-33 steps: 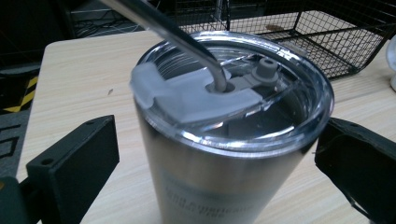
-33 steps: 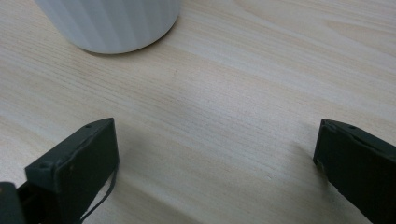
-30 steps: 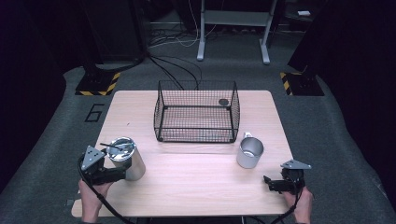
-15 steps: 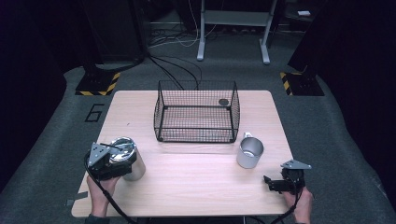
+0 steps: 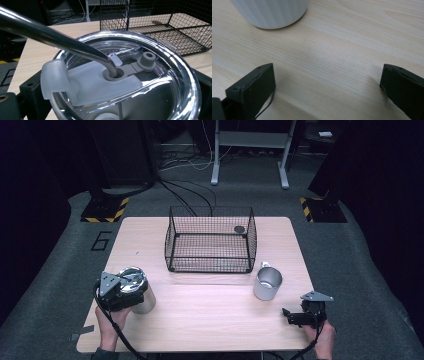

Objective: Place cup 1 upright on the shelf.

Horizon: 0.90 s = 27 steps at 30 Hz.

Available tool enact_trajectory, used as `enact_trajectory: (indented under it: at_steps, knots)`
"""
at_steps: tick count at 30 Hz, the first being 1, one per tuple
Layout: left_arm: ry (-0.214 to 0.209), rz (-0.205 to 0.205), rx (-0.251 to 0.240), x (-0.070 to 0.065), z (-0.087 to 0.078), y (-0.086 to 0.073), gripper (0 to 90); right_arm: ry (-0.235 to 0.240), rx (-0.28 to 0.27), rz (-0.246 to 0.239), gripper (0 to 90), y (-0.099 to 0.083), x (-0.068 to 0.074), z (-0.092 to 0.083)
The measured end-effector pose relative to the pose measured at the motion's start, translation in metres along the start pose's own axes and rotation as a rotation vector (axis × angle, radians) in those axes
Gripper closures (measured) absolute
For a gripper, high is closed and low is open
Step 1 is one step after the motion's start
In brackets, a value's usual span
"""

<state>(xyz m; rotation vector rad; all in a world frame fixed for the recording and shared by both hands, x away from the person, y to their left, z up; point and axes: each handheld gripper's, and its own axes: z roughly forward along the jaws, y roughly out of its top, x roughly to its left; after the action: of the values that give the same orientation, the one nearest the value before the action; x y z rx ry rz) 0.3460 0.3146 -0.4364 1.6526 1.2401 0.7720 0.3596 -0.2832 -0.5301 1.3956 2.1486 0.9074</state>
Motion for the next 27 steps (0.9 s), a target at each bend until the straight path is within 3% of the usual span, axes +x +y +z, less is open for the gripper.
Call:
enact_trajectory:
  at_steps: [17, 27]
  knots:
    - [-0.028, 0.021, -0.003, 0.004, -0.003, 0.0, 4.1, -0.001, -0.005, 0.004, 0.0, 0.0, 0.0, 0.0]
    - [-0.052, 0.037, -0.018, 0.004, -0.008, 0.011, 4.1, -0.003, -0.001, 0.002, 0.0, 0.0, 0.0, 0.0]
